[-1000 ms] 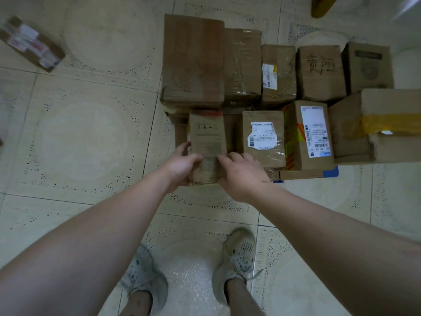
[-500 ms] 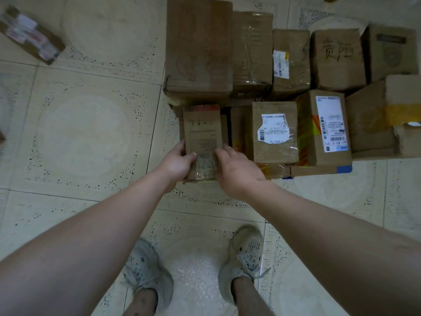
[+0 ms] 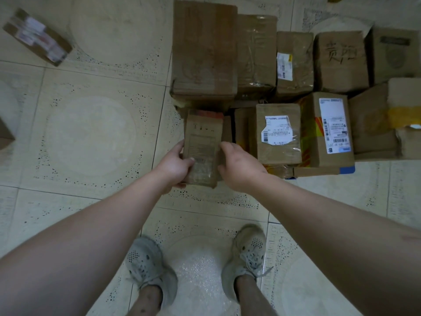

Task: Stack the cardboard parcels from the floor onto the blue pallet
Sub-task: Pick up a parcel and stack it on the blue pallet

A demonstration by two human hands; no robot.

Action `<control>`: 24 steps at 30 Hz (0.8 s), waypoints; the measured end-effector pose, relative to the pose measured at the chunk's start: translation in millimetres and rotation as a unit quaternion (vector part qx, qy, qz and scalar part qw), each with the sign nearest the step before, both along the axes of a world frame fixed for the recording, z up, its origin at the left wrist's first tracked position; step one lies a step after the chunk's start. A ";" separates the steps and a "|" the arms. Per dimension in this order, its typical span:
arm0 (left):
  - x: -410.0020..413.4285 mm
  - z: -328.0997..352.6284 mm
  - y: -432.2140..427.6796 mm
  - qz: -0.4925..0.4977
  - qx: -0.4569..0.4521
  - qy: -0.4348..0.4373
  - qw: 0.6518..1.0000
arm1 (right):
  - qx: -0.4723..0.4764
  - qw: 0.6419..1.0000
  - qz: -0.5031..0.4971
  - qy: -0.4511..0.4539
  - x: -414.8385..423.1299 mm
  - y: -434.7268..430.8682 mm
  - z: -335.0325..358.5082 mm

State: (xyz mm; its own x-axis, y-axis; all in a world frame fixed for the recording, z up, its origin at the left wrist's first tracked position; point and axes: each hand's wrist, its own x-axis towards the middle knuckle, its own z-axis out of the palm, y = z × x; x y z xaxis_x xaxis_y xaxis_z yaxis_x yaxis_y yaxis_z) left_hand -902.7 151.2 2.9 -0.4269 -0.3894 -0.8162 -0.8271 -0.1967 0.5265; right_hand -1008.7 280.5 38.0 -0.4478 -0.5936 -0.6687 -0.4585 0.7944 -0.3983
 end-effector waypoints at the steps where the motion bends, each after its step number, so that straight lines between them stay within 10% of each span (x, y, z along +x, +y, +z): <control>1: -0.1 1.8 -1.6 -0.008 -0.033 -0.002 0.999 | -0.002 1.000 0.005 -0.004 -1.0 -0.1 1.1; 24: -6.6 -2.2 0.0 0.016 0.102 0.014 0.995 | -0.022 0.995 -0.078 -0.056 6.9 -6.9 -17.3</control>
State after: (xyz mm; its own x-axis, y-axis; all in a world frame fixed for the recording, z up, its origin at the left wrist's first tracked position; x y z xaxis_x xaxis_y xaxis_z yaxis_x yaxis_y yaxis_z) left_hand -909.3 151.1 0.8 -0.4404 -0.2312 -0.8676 -0.8044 -0.3276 0.4956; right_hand -1001.8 273.5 20.7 -0.4611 -0.5526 -0.6943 -0.2816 0.8331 -0.4761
